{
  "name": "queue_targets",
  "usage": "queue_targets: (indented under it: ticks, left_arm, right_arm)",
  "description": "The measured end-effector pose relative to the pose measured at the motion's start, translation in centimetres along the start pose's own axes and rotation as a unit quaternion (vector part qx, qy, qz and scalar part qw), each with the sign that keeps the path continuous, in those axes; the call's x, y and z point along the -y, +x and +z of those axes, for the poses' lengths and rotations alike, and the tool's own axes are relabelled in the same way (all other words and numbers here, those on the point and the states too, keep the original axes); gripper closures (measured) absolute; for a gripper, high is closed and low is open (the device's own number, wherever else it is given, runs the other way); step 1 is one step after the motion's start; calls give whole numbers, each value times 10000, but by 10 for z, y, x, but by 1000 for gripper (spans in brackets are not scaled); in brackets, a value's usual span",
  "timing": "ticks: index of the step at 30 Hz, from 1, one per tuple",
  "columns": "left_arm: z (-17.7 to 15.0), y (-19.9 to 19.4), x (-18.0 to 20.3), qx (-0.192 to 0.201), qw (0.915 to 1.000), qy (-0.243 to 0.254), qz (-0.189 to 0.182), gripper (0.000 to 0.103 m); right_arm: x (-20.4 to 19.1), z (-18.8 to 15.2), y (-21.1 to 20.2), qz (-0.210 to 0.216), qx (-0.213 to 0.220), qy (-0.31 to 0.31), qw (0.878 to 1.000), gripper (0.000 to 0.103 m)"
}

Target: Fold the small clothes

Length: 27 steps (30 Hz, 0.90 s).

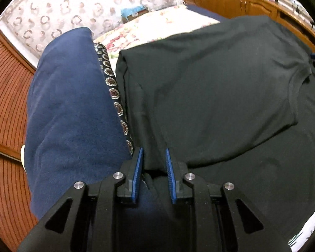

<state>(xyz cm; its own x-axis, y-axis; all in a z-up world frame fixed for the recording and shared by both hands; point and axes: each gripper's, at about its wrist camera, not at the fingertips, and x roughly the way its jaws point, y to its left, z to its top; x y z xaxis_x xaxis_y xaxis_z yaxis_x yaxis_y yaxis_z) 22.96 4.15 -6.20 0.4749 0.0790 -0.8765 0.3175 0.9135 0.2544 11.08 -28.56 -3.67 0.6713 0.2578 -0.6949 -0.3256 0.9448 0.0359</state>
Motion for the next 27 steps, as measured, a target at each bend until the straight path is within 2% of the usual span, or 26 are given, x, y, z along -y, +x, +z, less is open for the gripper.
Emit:
queue_targets:
  ticks: [4,6,7,8,18,27]
  left_arm:
    - [2,3,4,-61,9999,112,43,79]
    - [1,3,5,-30,9999,141,66,86]
    - [1,3,6,-25,9997,158,156,98]
    - [0,2,5,16,9997,156,203,100]
    - [-4,-44,-8,886,9949,-455,-165,101]
    - [0,-54,-24,1236,9889,-758,-325,101]
  right_arm:
    - [3,1,1,-45,-26,18,10000,44]
    - [1,2,5,-96,-68,9,9999,44]
    - [3,2,7,-148,-102,7,9998,44]
    - [2,2,9,-187,-125,15,9997,44]
    - [6,5,13,-150,-73,207,9996,49]
    - [11,3,20,-321,-94,400,9986,49]
